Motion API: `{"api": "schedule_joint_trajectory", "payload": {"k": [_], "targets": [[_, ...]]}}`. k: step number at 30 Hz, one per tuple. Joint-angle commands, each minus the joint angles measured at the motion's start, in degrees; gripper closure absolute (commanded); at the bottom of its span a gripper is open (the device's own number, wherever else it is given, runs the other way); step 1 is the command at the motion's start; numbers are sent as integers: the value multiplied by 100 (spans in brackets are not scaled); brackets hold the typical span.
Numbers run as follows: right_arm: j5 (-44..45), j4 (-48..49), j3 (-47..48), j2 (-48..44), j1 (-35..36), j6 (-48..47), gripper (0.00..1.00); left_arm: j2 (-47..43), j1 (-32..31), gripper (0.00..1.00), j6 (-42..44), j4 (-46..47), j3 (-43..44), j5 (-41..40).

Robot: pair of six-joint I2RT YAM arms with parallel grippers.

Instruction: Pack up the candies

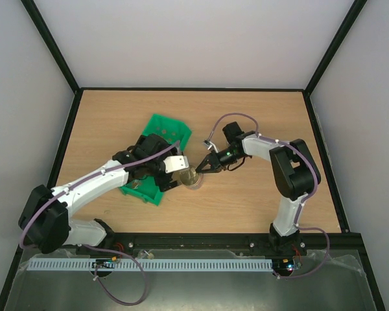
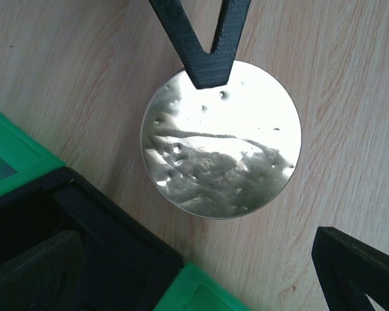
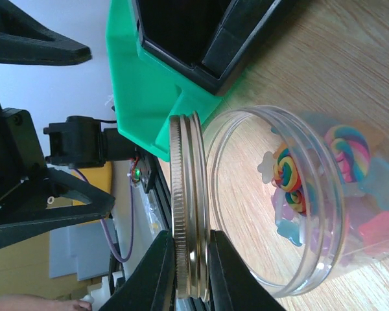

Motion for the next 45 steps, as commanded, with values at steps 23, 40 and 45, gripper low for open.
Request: {"api": "schedule_joint_trajectory", "payload": {"k": [23, 40, 45], "targets": [[-123, -804, 456, 323, -163, -503, 98, 687, -638, 1, 78, 843, -398, -661], [77, -765, 485, 325, -222, -465, 93, 1019, -639, 22, -298, 1041, -168, -723], [163, -751, 501, 330, -224, -427, 92, 1174, -639, 31, -371, 1007, -5, -693]]}}
